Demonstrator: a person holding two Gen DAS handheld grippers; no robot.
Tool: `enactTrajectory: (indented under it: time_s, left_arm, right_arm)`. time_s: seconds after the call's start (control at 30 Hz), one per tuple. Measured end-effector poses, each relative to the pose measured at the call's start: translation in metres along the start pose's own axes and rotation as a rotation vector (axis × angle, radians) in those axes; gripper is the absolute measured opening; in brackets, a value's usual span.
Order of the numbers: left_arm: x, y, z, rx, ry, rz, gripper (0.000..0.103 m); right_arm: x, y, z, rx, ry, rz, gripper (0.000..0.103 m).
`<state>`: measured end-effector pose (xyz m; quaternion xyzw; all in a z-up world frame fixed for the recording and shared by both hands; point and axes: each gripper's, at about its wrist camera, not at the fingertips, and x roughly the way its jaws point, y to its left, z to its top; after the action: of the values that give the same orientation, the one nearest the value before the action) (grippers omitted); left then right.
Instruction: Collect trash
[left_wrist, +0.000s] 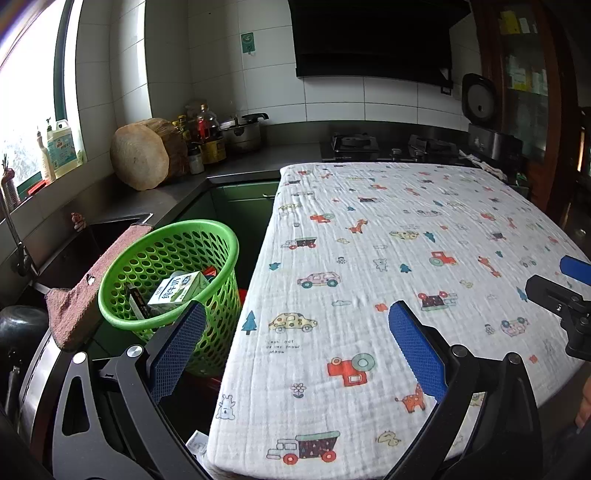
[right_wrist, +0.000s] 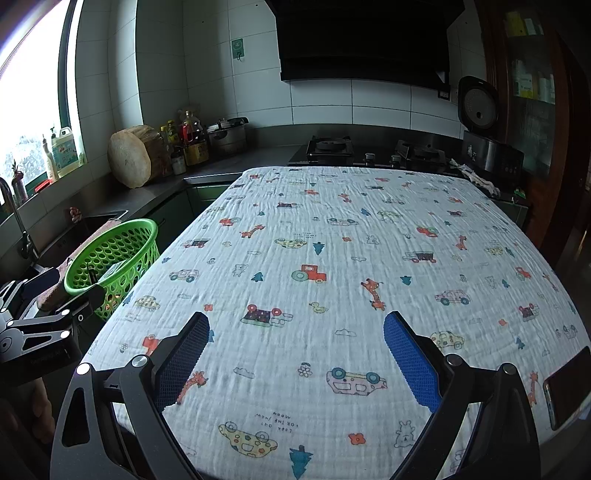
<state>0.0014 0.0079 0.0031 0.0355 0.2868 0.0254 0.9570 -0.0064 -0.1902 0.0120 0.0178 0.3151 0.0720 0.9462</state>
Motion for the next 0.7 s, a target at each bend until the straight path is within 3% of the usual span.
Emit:
enactTrajectory:
  time_s: [0.7]
  left_arm:
    - [0.0002, 0.0009, -0.0004, 0.0, -0.001, 0.001, 0.098]
  right_arm:
    - [0.0022, -0.0017, -0.0021, -0.01, 0.005, 0.002, 0.092]
